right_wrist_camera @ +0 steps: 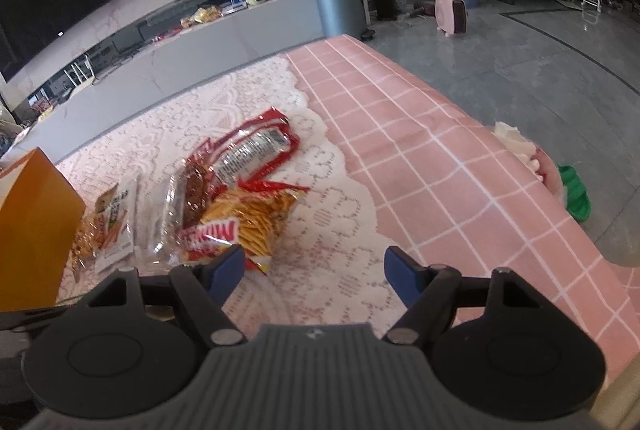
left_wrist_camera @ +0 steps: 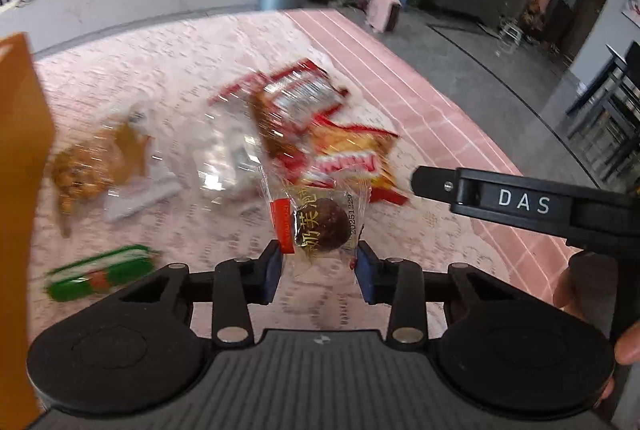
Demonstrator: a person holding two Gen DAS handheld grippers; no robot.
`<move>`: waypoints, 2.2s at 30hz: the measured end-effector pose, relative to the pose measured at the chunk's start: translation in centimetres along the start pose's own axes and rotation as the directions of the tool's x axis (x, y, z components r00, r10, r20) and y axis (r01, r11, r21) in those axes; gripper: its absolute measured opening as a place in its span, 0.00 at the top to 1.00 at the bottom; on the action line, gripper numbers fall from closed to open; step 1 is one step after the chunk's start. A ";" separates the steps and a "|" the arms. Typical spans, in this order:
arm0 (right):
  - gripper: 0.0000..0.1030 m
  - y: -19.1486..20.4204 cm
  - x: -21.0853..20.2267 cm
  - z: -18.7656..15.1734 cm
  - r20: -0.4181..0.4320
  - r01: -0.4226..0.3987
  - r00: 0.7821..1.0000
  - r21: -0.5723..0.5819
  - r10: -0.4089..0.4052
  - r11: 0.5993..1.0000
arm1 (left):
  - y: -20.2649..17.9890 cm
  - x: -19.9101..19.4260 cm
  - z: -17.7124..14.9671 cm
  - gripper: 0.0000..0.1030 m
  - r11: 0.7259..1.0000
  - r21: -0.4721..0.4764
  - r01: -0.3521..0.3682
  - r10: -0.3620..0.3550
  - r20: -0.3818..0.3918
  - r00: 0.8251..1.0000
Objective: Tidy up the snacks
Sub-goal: 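Grasp the wrapped round bun with the left tool, then grasp the red Mimi chips bag with the right tool while the left tool holds the bun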
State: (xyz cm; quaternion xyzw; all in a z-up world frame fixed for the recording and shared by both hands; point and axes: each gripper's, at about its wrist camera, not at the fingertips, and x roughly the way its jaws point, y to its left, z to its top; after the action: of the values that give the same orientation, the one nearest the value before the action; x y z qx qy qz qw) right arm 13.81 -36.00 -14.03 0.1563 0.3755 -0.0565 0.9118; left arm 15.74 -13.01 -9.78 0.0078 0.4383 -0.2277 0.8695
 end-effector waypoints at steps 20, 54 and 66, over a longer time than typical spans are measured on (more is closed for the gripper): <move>0.41 4.4 5.0 0.2 -0.091 -0.077 0.993 -0.097 0.069 0.992 | 3.7 -0.7 0.9 0.58 0.987 -0.070 -0.142 0.143 0.007 0.990; 0.33 4.3 2.3 0.5 0.130 -0.030 0.991 -0.065 0.039 0.997 | 5.3 -1.7 1.1 0.58 0.984 -0.140 -0.107 0.115 0.050 0.992; 0.42 3.8 5.6 0.6 0.038 -0.042 0.998 -0.039 0.043 0.998 | 4.8 -1.0 1.4 0.58 0.985 -0.116 -0.127 0.131 0.031 0.991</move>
State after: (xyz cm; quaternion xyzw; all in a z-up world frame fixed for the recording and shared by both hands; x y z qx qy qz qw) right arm 19.04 -32.57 -16.65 0.1455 0.3552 -0.0329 0.9228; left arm 18.22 -8.62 -9.02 -0.0175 0.4323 -0.1458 0.8897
